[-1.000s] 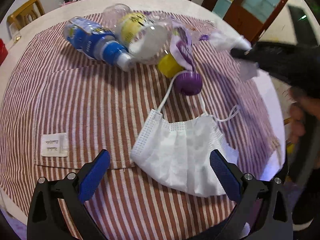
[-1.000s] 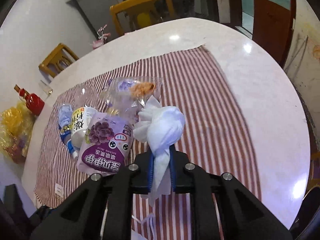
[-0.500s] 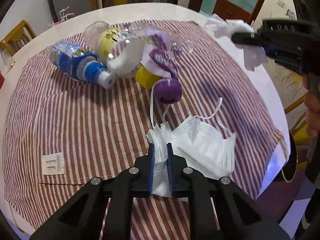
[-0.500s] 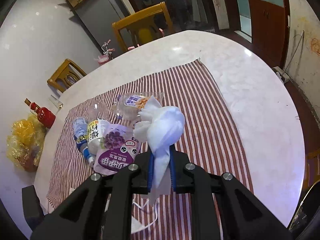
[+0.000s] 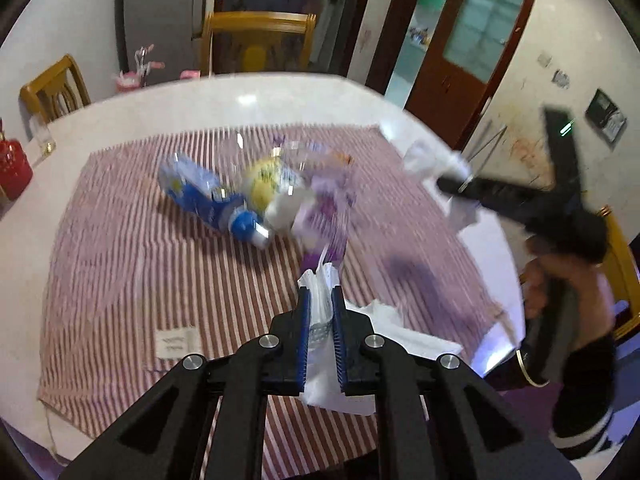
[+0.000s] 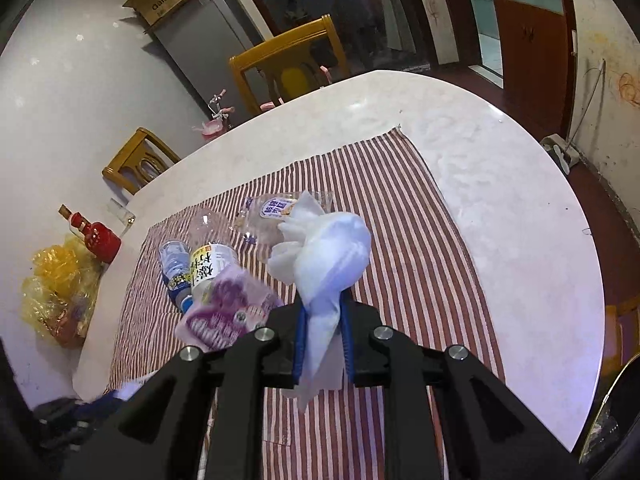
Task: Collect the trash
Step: 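Carry the tissue and face mask to the black bin and open both tools over it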
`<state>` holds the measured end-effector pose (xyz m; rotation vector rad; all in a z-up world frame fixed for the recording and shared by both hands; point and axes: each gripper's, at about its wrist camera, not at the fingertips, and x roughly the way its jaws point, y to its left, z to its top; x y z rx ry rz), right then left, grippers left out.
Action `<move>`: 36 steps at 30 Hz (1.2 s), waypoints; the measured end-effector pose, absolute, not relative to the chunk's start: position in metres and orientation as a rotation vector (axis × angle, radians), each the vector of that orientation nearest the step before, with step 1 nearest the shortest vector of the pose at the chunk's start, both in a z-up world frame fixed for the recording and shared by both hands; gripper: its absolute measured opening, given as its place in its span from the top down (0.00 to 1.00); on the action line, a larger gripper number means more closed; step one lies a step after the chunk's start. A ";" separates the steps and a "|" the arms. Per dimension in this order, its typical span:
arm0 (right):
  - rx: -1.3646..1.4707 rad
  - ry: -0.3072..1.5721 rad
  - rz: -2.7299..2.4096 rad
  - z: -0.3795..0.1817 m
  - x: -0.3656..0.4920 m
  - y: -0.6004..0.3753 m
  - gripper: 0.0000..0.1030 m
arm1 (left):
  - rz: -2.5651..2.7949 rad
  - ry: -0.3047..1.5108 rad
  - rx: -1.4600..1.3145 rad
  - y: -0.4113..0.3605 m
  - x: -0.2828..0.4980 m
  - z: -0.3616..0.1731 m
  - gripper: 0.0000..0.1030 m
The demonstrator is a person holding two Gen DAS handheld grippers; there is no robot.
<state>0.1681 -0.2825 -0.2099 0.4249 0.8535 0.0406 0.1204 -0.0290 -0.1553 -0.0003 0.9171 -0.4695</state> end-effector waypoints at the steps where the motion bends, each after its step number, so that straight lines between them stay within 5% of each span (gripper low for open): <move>1: 0.425 0.850 0.043 -0.209 0.168 -0.282 0.84 | -0.468 0.891 0.002 -0.027 0.116 -0.149 0.91; 15: 0.431 0.858 0.056 -0.211 0.168 -0.279 0.83 | -0.518 0.982 0.002 -0.011 0.122 -0.166 0.90; 16: 0.432 0.858 0.055 -0.211 0.168 -0.280 0.83 | -0.552 1.003 0.012 -0.013 0.117 -0.170 0.87; 19: 0.440 0.857 0.054 -0.213 0.169 -0.281 0.83 | -0.619 1.062 0.119 -0.032 0.102 -0.190 0.53; 24: 0.446 0.858 0.069 -0.212 0.167 -0.279 0.82 | -0.634 1.018 0.181 -0.053 0.101 -0.210 0.38; 31: 0.463 0.847 0.062 -0.211 0.162 -0.286 0.82 | -0.671 1.076 0.213 -0.071 0.142 -0.252 0.42; 36: 0.475 0.842 0.052 -0.212 0.158 -0.293 0.82 | -0.731 1.115 0.222 -0.083 0.142 -0.259 0.85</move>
